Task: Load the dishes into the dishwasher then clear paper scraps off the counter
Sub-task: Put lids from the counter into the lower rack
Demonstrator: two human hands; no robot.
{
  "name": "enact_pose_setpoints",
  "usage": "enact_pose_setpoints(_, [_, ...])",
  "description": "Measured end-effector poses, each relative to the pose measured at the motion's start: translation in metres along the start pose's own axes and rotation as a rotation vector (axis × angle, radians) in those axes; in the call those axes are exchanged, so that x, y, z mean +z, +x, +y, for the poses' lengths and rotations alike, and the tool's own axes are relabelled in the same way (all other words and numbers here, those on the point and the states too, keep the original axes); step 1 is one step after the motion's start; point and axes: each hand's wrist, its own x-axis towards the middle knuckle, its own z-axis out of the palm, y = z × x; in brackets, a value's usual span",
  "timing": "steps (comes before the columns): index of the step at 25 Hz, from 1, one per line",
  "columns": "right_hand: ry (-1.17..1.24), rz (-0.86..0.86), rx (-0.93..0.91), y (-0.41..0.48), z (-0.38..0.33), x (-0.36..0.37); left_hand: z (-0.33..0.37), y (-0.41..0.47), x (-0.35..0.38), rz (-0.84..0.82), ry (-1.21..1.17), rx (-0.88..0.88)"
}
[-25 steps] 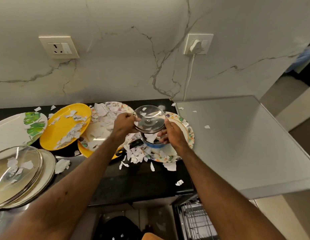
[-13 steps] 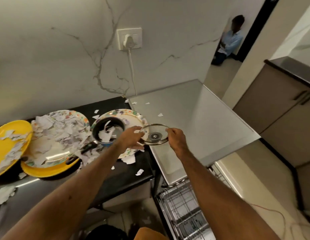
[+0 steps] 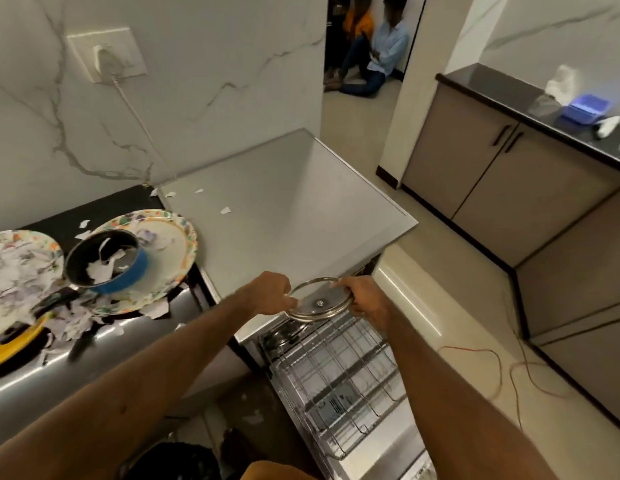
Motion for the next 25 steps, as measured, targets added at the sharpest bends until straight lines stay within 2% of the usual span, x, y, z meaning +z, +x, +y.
enact_pose_setpoints(5, [0.042, -0.038, 0.084, 0.001, 0.052, -0.054, 0.058, 0.008, 0.047, 0.035, -0.031, 0.132])
enact_pose_setpoints(7, [0.076, 0.040, 0.140, 0.008, 0.077, -0.064, 0.078, 0.013, 0.066, -0.016, -0.036, 0.212])
enact_pose_setpoints(11, [-0.012, 0.194, 0.266, 0.029, 0.129, -0.073, 0.101, 0.032, 0.110, -0.178, 0.031, 0.258])
enact_pose_setpoints(14, [0.039, 0.205, 0.300, 0.044, 0.157, -0.073, 0.101, 0.060, 0.143, -0.175, 0.212, 0.250])
enact_pose_setpoints(19, [0.213, 0.294, 0.336, 0.090, 0.216, -0.059, 0.084, 0.126, 0.198, -0.121, 0.233, 0.186])
enact_pose_setpoints(25, [0.451, 0.158, 0.269, 0.162, 0.278, -0.030, 0.048, 0.219, 0.266, 0.004, 0.199, 0.058])
